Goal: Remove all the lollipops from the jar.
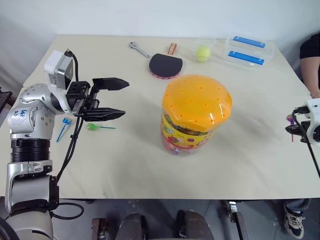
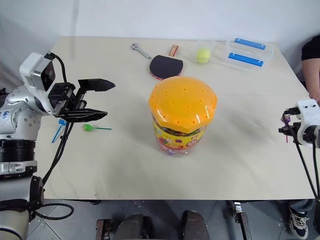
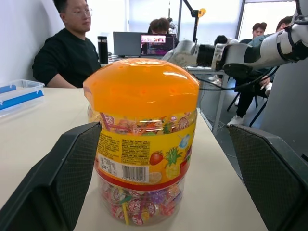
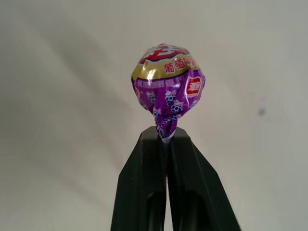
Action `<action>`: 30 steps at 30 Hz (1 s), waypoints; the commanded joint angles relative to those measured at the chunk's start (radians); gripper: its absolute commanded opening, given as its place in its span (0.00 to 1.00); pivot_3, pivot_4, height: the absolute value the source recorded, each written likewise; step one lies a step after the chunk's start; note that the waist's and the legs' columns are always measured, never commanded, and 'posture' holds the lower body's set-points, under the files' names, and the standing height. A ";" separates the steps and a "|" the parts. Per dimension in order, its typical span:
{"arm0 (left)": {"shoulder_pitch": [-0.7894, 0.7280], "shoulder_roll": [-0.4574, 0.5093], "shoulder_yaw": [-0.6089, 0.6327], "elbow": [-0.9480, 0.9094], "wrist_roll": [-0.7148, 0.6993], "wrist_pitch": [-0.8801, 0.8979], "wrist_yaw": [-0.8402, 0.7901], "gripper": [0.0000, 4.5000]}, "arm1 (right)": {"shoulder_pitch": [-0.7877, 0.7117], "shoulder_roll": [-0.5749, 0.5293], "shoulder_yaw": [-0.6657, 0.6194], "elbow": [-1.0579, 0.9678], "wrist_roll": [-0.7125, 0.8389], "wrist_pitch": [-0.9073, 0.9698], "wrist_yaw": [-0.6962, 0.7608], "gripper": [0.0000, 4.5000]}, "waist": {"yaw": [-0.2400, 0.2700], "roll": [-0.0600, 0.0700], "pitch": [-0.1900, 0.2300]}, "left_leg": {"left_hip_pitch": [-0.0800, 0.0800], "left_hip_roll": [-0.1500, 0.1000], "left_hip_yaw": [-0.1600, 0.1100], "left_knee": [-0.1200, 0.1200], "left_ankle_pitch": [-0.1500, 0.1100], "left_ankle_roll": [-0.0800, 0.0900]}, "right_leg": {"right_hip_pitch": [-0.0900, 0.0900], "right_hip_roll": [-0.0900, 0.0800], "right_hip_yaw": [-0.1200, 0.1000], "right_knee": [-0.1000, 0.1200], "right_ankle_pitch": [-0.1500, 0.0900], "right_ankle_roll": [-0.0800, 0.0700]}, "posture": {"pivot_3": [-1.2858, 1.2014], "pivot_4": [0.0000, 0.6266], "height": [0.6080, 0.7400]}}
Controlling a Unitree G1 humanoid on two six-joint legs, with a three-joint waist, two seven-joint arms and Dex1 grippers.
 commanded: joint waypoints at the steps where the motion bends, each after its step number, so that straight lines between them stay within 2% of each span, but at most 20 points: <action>1: 0.012 0.023 0.040 -0.052 -0.027 0.018 0.011 1.00 | -0.001 -0.021 -0.037 -0.034 -0.026 -0.028 0.035 0.30 | 0.003 0.001 0.001 | 0.000 0.000 0.000 0.000 0.000 0.000 | 0.000 0.000 0.000 0.000 0.000 0.000 | 0.52 0.24 1.00; 5: 0.019 0.021 0.056 -0.054 -0.020 0.032 0.041 1.00 | 0.071 -0.042 -0.108 -0.185 0.006 -0.002 0.071 0.61 | 0.008 0.001 0.001 | 0.000 0.000 0.000 0.001 0.000 0.000 | 0.000 0.000 0.000 0.001 0.000 0.000 | 0.52 0.24 1.00; 10: 0.022 0.031 0.028 -0.031 0.046 0.033 0.101 1.00 | 0.218 -0.057 -0.289 -0.437 0.093 0.051 0.117 0.99 | 0.015 0.001 0.001 | -0.001 0.000 -0.002 0.003 0.000 0.000 | 0.000 -0.001 0.000 0.003 0.000 0.000 | 0.52 0.24 1.00; 13: 0.030 0.027 0.026 -0.015 0.063 0.049 0.137 1.00 | 0.381 -0.052 -0.440 -0.651 0.177 0.066 0.205 0.99 | 0.023 0.001 0.000 | -0.001 0.000 -0.002 0.003 0.000 0.000 | 0.000 -0.001 0.000 0.004 0.000 0.000 | 0.52 0.24 1.00; 16: 0.039 0.022 0.018 -0.001 0.092 0.051 0.183 1.00 | 0.479 -0.013 -0.555 -0.794 0.258 0.048 0.269 0.99 | 0.029 0.001 0.001 | 0.000 -0.001 -0.001 0.004 0.000 0.000 | 0.000 -0.001 0.000 0.004 0.000 0.000 | 0.52 0.24 1.00; 20: 0.059 -0.014 0.049 -0.002 0.068 0.030 0.213 1.00 | 0.574 0.087 -0.648 -0.959 0.370 -0.096 0.415 0.99 | 0.036 0.001 0.001 | 0.000 -0.001 -0.002 0.006 0.000 0.000 | 0.002 -0.001 0.000 0.004 0.000 0.000 | 0.52 0.24 1.00; 23: 0.115 -0.017 0.059 -0.031 0.068 0.028 0.224 1.00 | 0.693 0.095 -0.573 -0.993 0.323 -0.231 0.557 0.99 | 0.040 0.001 0.001 | 0.000 -0.001 -0.002 0.007 0.000 0.000 | 0.002 -0.001 0.000 0.004 0.000 0.000 | 0.52 0.24 1.00; 25: 0.144 -0.021 0.070 -0.052 0.055 0.048 0.241 1.00 | 0.743 0.091 -0.518 -0.982 0.280 -0.304 0.604 0.99 | 0.039 0.000 0.001 | 0.000 -0.001 -0.003 0.007 0.000 0.001 | 0.003 -0.001 0.000 0.004 0.000 0.000 | 0.52 0.24 1.00; 30: 0.286 -0.015 0.124 -0.163 0.010 0.071 0.273 1.00 | 0.731 0.156 -0.416 -0.874 0.217 -0.439 0.592 0.99 | 0.035 0.001 0.001 | 0.001 0.000 -0.002 0.008 -0.001 0.001 | 0.003 -0.001 0.000 0.004 0.000 0.000 | 0.52 0.24 1.00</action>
